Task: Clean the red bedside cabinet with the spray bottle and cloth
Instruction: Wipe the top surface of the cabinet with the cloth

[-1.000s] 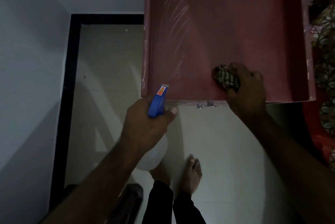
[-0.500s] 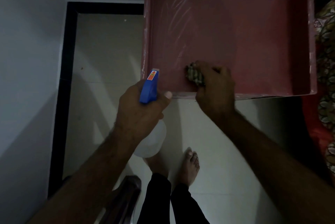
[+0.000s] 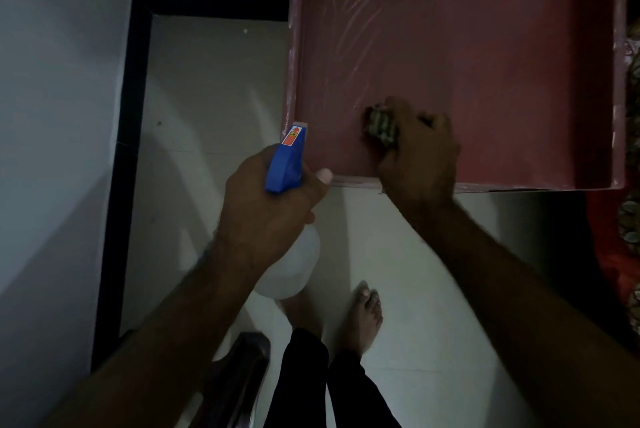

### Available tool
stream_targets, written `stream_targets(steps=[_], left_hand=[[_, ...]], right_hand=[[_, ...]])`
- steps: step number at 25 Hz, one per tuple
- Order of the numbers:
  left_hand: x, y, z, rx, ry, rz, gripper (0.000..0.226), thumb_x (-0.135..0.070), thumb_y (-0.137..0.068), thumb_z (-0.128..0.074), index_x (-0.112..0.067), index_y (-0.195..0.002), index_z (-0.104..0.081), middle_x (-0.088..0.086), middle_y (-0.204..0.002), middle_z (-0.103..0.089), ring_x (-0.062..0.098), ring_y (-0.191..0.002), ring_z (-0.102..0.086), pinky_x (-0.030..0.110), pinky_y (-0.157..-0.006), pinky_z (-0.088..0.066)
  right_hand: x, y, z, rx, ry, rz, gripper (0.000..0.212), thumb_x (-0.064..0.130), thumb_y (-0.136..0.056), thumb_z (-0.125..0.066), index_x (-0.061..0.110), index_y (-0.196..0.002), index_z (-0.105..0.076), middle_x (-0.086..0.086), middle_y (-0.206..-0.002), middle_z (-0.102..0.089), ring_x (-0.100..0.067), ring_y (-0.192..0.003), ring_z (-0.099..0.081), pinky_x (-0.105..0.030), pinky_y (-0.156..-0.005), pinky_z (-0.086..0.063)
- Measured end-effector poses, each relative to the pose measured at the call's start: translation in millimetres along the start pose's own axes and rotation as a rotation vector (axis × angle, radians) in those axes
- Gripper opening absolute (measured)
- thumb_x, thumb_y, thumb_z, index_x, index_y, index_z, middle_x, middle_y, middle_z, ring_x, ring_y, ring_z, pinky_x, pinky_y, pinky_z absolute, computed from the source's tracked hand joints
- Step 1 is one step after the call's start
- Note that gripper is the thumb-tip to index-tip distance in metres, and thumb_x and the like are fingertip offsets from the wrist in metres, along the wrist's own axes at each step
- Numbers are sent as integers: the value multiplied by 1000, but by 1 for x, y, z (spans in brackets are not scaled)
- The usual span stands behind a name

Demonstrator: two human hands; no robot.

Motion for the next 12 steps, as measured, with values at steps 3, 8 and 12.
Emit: stream_targets(steps=[3, 8, 12], left_hand=[[-4, -3, 1, 14, -8, -4, 31, -29, -90, -73, 0, -92, -62, 20, -83, -67, 22, -71, -68, 7, -52, -48], [-12, -10, 3, 19, 2, -15, 30, -31, -89, -73, -3, -92, -63, 16, -81, -68, 20, -69, -69, 7, -53, -49], [-20, -15, 3, 31, -16, -25, 29, -30, -89, -73, -3, -91, -63, 12, -81, -68, 16, -70, -70, 6, -54, -49]], right_hand=[[32, 13, -16, 55, 18, 102, 76, -3, -68, -69, 25, -137, -61, -15, -115, -67, -41, -111, -59, -52, -88, -54], [10, -14, -13, 40, 24, 35, 78, 1, -69, -74, 29, -140, -59, -16, -115, -65, -41, -106, -61, -48, -90, -55], [39, -6, -24, 106, 27, 175, 76, 0, -67, -73, 25, -138, -62, -13, -118, -67, -41, -111, -58, -50, -91, -53]])
Point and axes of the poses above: each hand's wrist, its own y-axis away from the middle knuckle, its own z-axis out of the back of the hand, x = y × z, the point moved 9 cm from there along -y, towards the middle knuckle
